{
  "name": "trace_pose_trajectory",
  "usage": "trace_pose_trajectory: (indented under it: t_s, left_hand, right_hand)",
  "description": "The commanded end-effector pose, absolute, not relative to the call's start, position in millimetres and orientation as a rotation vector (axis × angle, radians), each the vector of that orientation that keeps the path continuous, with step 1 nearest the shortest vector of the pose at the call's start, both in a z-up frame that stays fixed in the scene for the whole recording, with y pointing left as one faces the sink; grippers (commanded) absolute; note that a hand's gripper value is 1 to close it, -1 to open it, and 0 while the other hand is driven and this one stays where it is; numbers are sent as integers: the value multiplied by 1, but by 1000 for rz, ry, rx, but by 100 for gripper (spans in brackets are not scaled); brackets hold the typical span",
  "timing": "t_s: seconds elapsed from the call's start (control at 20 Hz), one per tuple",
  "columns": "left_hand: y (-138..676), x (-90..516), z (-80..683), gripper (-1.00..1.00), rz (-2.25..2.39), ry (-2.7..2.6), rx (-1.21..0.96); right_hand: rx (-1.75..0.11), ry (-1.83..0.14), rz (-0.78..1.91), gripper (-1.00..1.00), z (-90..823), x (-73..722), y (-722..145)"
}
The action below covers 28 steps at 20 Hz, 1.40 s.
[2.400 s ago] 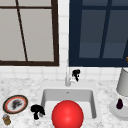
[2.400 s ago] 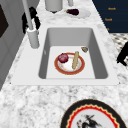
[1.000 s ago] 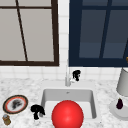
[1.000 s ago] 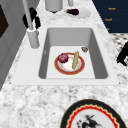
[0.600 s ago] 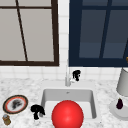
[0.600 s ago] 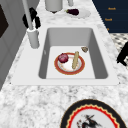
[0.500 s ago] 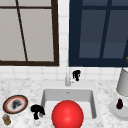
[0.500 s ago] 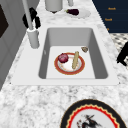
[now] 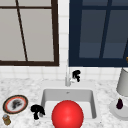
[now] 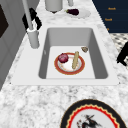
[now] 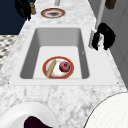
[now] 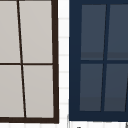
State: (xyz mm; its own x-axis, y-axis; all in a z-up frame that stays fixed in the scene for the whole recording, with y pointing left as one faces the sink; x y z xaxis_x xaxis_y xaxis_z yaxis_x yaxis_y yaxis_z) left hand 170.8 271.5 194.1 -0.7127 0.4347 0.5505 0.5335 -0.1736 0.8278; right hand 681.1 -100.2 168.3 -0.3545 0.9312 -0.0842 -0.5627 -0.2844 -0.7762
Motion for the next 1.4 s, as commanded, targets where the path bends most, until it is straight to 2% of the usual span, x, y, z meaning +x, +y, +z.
trace_pose_trajectory:
  t_s: [0.0, 0.2, 0.5, 0.75, 1.35]
  left_hand:
    - [272, 171, 194, 0, -2047, -1970, -1158]
    - [272, 171, 194, 0, -2047, -1970, -1158]
    - [272, 171, 194, 0, -2047, -1970, -1158]
    - [272, 171, 194, 0, -2047, -1970, -1158]
    - [272, 171, 194, 0, -2047, -1970, -1158]
  right_hand:
    - [-704, -794, 1843, -100, 170, 681, -100]
    - [-782, -829, 1881, -100, 193, 665, -108]
    - [-722, -865, 1841, -100, 211, 652, -134]
    - [-757, -957, 1823, -100, 214, 631, -162]
    - [-974, -1131, 1789, -100, 213, 561, -209]
